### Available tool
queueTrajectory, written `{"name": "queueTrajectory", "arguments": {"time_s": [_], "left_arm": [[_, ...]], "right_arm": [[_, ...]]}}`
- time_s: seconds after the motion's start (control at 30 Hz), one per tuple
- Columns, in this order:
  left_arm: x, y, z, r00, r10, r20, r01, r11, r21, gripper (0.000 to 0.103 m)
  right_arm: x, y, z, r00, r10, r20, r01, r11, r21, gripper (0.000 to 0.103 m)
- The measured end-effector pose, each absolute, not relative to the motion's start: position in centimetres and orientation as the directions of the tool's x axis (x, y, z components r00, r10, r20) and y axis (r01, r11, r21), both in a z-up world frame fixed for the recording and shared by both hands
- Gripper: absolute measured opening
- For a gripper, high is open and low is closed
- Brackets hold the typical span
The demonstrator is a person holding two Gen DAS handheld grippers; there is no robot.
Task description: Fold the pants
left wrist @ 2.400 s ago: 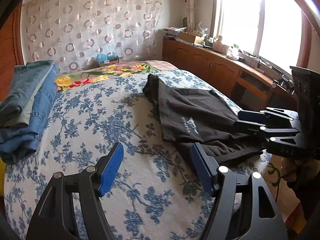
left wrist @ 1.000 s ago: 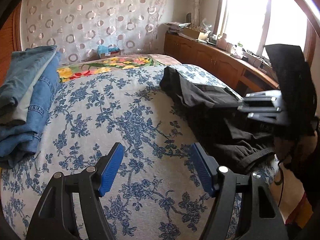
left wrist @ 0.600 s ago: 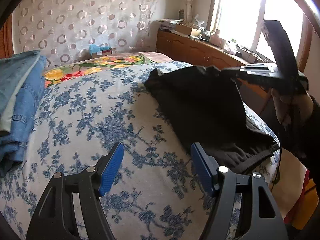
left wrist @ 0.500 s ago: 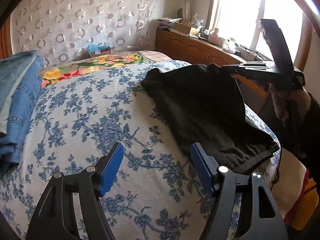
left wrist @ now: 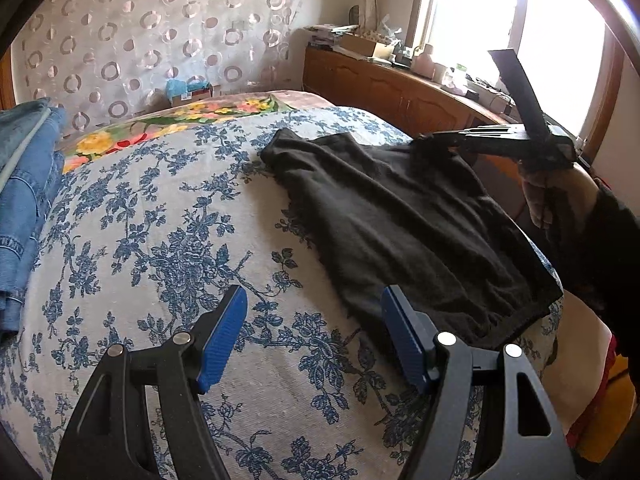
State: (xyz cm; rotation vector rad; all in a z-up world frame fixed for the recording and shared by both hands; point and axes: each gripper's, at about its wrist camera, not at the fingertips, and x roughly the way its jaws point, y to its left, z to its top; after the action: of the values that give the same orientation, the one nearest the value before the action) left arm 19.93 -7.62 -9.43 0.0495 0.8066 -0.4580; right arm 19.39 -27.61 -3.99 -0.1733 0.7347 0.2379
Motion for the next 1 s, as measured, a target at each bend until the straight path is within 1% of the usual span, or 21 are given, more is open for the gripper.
{"name": "queueTrajectory", "arguments": {"time_s": [0.07, 0.13, 0.2, 0.27, 0.33, 0.4, 0.5, 0.63, 0.77, 1.0], "left_arm": [[19.9, -7.9, -9.4, 0.598, -0.377, -0.707, 0.416, 0.9, -0.129, 0.071], [19.8, -8.1, -9.5, 0.596, -0.378, -0.709, 0.418, 0.899, -0.128, 0.071], [19.8, -8.3, -9.6, 0.593, -0.378, -0.711, 0.42, 0.899, -0.128, 0.071], [19.7, -8.4, -9.6, 0.592, -0.378, -0.712, 0.42, 0.898, -0.128, 0.071], [19.5, -8.4, -9.6, 0.592, -0.378, -0.712, 0.419, 0.899, -0.129, 0.071], [19.4, -8.4, -9.6, 0.593, -0.378, -0.711, 0.419, 0.899, -0.128, 0.071], [19.1, -8.4, -9.5, 0.597, -0.38, -0.707, 0.418, 0.899, -0.13, 0.071], [18.5, -8.5, -9.2, 0.603, -0.38, -0.701, 0.418, 0.899, -0.129, 0.071], [17.8, -8.6, -8.9, 0.607, -0.382, -0.697, 0.42, 0.899, -0.127, 0.071], [16.7, -8.7, -8.7, 0.61, -0.388, -0.69, 0.425, 0.896, -0.129, 0.071]], "right_arm": [[19.5, -27.6, -3.8, 0.727, 0.116, -0.677, -0.244, 0.965, -0.096, 0.002], [19.7, -28.1, -3.7, 0.723, 0.113, -0.681, -0.225, 0.971, -0.078, 0.002], [19.2, -28.3, -3.3, 0.731, 0.118, -0.672, -0.211, 0.976, -0.058, 0.015], [18.2, -28.4, -3.0, 0.737, 0.137, -0.661, -0.215, 0.976, -0.038, 0.019], [16.9, -28.4, -2.8, 0.743, 0.145, -0.654, -0.215, 0.976, -0.027, 0.027], [15.5, -28.5, -2.6, 0.749, 0.15, -0.646, -0.213, 0.977, -0.019, 0.037], [13.1, -28.7, -2.2, 0.762, 0.169, -0.626, -0.213, 0.977, 0.005, 0.046], [10.3, -28.9, -1.8, 0.772, 0.19, -0.607, -0.218, 0.976, 0.028, 0.047], [7.2, -28.9, -1.9, 0.78, 0.181, -0.599, -0.215, 0.976, 0.016, 0.047], [2.7, -28.6, -3.1, 0.766, 0.194, -0.613, -0.225, 0.974, 0.027, 0.047]]}}
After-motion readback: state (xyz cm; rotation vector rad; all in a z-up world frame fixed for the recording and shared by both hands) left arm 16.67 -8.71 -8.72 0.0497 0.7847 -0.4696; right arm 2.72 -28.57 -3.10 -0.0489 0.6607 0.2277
